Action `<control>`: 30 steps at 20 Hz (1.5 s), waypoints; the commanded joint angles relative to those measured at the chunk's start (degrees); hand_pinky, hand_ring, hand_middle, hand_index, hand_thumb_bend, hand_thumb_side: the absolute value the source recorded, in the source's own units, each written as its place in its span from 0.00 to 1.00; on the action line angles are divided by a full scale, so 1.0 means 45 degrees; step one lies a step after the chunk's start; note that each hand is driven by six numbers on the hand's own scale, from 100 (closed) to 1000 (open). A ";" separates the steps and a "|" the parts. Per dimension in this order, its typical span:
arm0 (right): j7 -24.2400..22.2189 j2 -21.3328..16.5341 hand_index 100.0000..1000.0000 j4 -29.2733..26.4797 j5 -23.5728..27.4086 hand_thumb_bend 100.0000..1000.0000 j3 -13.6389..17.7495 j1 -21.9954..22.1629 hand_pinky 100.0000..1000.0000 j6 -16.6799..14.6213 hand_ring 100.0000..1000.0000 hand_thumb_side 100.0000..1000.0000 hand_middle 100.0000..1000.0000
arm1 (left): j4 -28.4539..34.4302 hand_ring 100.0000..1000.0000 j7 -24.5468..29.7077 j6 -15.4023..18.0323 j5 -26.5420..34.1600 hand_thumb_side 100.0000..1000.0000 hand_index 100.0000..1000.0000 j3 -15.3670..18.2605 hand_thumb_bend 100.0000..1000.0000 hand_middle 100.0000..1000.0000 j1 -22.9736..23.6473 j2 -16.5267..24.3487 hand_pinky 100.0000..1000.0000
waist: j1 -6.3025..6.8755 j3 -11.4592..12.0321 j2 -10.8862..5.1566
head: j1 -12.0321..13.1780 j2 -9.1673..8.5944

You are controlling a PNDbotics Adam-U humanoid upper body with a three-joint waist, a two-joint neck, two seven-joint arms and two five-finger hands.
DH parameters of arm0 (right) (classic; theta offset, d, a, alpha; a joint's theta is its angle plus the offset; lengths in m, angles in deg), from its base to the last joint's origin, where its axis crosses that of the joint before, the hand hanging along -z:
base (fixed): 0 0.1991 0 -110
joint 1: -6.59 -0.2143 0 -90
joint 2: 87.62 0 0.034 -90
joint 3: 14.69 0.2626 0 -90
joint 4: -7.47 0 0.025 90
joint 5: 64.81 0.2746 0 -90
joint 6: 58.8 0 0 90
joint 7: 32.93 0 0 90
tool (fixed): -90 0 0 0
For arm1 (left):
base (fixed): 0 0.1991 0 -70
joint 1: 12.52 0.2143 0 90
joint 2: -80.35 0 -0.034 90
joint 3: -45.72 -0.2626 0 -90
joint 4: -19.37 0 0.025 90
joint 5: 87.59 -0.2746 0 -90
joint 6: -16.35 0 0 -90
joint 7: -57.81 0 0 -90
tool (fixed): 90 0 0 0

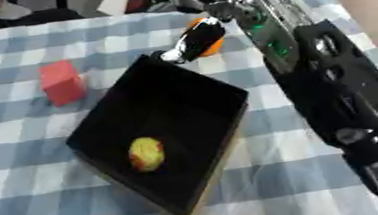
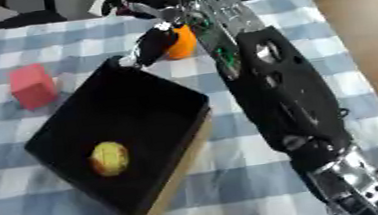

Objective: Pick up objects on the table and place them in the box.

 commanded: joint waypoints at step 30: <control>0.0485 0.0873 0.95 0.2434 -0.4391 0.50 0.3629 -0.0380 0.88 0.3855 0.88 0.50 0.86 | 0.0196 0.70 0.0261 0.0057 0.0054 0.88 0.77 -0.0157 0.07 0.63 -0.0144 -0.0050 0.45 | 0.0286 0.0283 -0.0018 | -0.0252 -0.0687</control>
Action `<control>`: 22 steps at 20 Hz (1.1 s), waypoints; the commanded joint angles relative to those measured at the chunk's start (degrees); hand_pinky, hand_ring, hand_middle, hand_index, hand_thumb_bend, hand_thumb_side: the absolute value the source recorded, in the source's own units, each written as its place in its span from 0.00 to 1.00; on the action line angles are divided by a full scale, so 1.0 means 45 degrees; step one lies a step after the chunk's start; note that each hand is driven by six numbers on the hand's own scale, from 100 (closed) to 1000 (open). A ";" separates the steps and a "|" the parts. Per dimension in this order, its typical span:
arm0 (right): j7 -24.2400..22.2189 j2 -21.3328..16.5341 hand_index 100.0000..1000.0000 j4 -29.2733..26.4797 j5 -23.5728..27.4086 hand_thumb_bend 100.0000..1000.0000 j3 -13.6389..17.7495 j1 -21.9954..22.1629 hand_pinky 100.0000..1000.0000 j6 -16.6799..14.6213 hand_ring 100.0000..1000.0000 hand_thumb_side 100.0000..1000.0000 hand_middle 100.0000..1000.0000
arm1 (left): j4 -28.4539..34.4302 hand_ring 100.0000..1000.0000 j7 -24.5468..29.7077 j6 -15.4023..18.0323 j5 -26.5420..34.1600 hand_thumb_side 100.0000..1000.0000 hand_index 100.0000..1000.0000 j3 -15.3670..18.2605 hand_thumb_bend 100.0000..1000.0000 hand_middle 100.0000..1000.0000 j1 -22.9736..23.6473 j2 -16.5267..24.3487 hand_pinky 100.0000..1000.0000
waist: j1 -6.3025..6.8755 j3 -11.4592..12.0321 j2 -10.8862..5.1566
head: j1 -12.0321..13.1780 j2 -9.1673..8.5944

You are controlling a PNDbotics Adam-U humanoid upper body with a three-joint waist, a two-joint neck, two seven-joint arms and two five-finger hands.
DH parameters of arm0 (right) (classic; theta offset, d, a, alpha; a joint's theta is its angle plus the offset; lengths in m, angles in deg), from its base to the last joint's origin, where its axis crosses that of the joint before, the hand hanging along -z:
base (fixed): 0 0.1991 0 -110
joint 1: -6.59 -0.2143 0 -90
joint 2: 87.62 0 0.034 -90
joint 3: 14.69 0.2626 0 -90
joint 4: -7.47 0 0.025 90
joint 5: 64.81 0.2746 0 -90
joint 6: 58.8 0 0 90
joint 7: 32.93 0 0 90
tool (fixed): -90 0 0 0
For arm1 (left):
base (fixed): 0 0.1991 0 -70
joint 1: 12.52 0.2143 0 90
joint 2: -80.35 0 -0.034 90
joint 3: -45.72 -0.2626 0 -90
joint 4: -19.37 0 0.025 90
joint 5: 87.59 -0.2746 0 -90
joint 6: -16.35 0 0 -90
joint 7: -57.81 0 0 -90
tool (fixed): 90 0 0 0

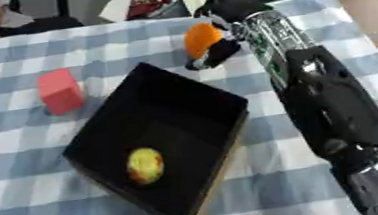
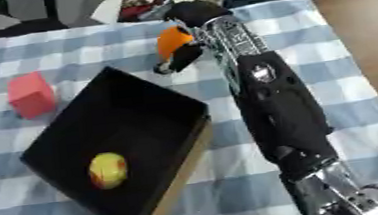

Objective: Pick up objects on the table and place them in the box.

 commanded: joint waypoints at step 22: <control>0.0434 0.0444 0.96 -0.0579 -0.0545 0.19 0.1606 -0.0097 0.86 0.3179 0.85 0.55 0.80 | 0.0196 0.70 0.0308 0.0056 0.0100 0.89 0.76 -0.0131 0.07 0.63 -0.0163 -0.0044 0.45 | 0.0128 0.0301 -0.0044 | -0.0323 -0.0565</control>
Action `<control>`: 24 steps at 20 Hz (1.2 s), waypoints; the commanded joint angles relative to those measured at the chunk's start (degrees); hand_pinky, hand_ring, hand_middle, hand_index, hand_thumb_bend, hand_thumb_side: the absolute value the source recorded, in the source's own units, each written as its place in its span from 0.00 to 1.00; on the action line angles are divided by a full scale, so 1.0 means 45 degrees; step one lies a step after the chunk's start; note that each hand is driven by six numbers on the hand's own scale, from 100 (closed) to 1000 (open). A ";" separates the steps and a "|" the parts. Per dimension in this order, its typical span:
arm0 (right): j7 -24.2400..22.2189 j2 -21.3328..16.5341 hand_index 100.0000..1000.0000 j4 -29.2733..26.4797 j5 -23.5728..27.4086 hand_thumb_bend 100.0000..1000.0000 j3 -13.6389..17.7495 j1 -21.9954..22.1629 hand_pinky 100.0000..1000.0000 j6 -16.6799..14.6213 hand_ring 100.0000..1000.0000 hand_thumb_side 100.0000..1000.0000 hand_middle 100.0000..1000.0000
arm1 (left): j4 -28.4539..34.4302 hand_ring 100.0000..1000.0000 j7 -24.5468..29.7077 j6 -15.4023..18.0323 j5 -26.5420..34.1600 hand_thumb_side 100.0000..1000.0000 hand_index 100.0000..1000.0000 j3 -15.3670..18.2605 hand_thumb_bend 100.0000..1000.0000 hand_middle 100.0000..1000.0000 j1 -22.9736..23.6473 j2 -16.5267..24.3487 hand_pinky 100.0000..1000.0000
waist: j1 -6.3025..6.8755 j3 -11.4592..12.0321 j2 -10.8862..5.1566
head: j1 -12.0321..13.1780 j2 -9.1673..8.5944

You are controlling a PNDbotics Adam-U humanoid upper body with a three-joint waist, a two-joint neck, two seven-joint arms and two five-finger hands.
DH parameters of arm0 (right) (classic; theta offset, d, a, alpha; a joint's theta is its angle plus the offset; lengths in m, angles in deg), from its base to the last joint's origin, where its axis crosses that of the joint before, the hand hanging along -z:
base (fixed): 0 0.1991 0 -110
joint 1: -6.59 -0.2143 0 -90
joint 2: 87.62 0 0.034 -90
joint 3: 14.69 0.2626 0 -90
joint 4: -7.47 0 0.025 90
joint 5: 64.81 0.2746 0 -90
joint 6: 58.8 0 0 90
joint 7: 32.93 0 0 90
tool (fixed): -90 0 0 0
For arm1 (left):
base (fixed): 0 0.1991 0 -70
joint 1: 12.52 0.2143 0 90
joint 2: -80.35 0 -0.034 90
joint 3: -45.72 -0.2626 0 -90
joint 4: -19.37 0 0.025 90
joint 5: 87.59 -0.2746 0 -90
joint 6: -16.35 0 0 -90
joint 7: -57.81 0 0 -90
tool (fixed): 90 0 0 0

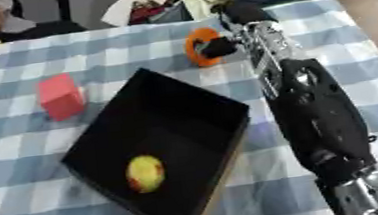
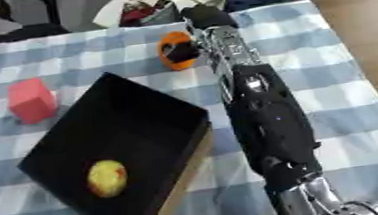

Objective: Pick up objects on the table and place them in the box.

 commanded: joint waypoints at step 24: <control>0.0858 0.0507 0.82 0.0107 -0.1779 0.20 0.0095 0.0324 0.79 0.0607 0.81 0.51 0.70 | 0.0196 0.71 0.0325 0.0101 0.0253 0.89 0.76 -0.0160 0.06 0.64 -0.0287 0.0062 0.44 | 0.0065 0.0426 -0.0120 | -0.0249 -0.0528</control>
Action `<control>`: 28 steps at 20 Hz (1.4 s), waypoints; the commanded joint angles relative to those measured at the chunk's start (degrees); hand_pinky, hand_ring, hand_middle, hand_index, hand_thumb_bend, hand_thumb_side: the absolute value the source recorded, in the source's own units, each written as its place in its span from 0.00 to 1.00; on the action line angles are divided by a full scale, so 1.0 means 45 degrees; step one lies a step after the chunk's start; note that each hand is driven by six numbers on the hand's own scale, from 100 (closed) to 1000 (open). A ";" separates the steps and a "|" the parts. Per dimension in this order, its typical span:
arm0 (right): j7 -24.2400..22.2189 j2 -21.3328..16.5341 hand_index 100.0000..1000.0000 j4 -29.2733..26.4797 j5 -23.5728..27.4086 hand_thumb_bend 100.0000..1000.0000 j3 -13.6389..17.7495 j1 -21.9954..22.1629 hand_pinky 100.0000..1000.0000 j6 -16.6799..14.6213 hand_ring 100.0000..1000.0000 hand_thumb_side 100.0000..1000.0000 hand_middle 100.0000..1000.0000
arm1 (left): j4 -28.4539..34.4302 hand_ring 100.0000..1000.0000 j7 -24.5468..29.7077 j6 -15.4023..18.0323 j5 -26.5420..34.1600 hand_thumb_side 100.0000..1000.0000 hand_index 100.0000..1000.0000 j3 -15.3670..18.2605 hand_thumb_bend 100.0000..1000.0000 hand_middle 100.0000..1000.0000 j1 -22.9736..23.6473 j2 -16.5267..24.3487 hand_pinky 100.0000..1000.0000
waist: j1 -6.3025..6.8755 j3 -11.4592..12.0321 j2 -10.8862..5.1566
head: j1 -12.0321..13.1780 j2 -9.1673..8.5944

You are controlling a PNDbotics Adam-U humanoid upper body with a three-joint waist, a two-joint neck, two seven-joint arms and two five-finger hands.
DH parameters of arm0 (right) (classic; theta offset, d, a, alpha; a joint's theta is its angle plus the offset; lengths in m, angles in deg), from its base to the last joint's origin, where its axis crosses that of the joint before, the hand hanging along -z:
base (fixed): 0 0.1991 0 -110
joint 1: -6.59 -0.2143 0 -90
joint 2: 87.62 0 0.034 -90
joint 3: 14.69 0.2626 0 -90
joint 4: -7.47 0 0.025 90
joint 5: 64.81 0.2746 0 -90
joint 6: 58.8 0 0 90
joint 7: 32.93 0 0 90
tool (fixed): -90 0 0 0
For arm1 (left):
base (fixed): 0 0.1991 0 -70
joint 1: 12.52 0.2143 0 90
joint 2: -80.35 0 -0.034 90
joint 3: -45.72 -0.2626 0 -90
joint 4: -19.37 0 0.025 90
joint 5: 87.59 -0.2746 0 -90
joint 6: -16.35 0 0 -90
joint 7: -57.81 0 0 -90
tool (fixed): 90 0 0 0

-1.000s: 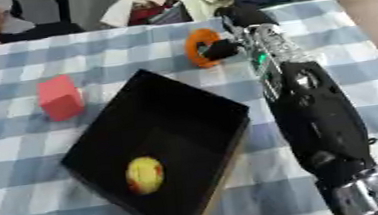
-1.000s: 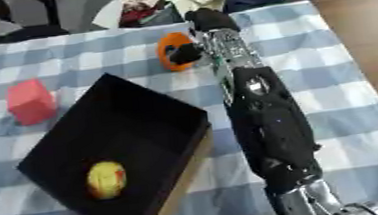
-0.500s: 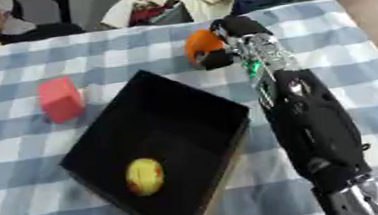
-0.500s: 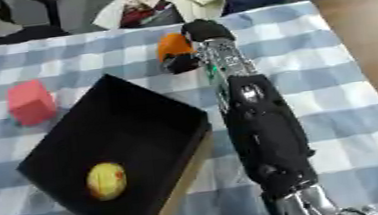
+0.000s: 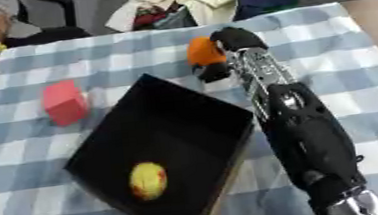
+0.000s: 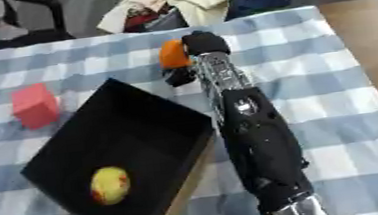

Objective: Pick up objects on the table and place them in the box.

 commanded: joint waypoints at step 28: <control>0.0914 -0.0014 0.65 -0.0831 0.3507 0.00 -0.0659 -0.1141 0.74 0.0453 0.71 0.33 0.47 | 0.0196 0.71 0.0087 0.0045 0.0086 0.87 0.76 0.0051 0.06 0.64 -0.0075 0.0304 0.45 | -0.0116 -0.0042 -0.0363 | -0.0073 0.0053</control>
